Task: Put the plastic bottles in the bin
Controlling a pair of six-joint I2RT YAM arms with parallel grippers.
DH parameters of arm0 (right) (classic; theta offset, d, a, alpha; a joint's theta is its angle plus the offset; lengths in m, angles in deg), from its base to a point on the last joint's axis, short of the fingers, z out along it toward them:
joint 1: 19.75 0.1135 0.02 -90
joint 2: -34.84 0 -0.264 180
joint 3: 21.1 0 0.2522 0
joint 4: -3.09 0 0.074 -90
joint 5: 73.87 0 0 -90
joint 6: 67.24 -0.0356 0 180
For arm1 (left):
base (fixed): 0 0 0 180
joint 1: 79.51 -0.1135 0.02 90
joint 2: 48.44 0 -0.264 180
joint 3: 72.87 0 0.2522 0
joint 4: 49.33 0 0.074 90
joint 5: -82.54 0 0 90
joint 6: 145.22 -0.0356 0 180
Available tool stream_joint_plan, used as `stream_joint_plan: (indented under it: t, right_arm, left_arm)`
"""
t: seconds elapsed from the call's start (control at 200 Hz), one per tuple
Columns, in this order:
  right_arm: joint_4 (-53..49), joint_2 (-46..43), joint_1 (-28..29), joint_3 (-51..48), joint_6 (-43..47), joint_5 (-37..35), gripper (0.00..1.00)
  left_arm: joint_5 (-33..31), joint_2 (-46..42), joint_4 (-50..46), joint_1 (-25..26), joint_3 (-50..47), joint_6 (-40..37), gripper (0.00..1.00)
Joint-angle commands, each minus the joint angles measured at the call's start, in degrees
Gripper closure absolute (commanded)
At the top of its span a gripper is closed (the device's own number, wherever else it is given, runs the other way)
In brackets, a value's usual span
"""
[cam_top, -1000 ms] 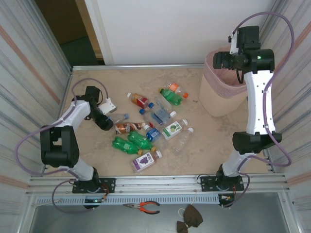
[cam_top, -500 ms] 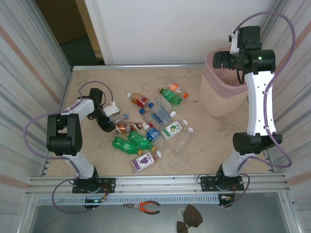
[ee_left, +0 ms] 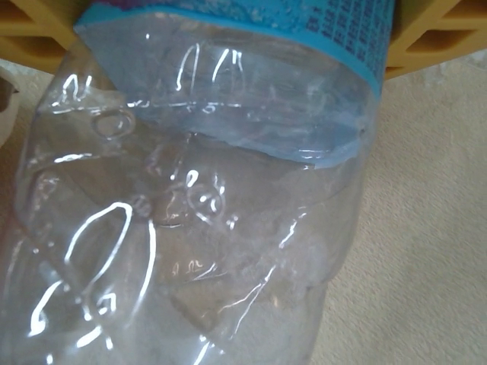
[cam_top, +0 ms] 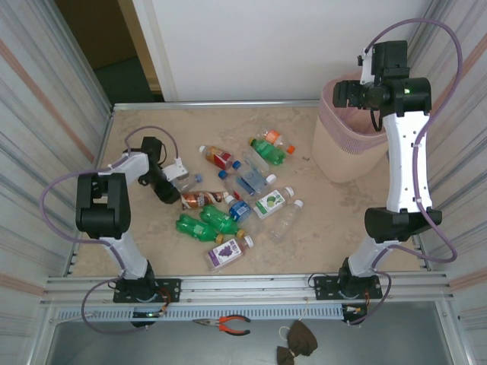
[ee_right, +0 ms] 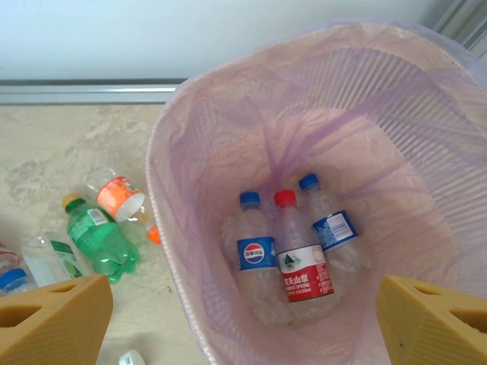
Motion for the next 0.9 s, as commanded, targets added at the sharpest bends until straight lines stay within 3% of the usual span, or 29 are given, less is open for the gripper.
stream_joint_plan:
  t: [0.0, 0.526, 0.746, 0.897]
  right_arm:
    - [0.1, -0.5, 0.4, -0.4, 0.6, -0.1, 0.12]
    - [0.8, -1.3, 1.8, -1.4, 0.7, -0.3, 0.12]
    - [2.3, -2.4, 3.3, -3.2, 0.2, 0.7, 0.12]
    - [7.9, -6.2, 4.9, -9.0, -1.6, 6.8, 0.12]
  left_arm:
    - [2.0, 0.9, -1.9, -0.4, 1.4, 0.9, 0.32]
    - [3.8, -5.0, -2.1, -0.9, 0.7, 5.1, 0.35]
    - [8.3, -9.6, -2.7, -2.4, 1.8, 7.2, 0.35]
    - [14.5, -15.5, -2.0, -3.6, 2.9, 10.8, 0.35]
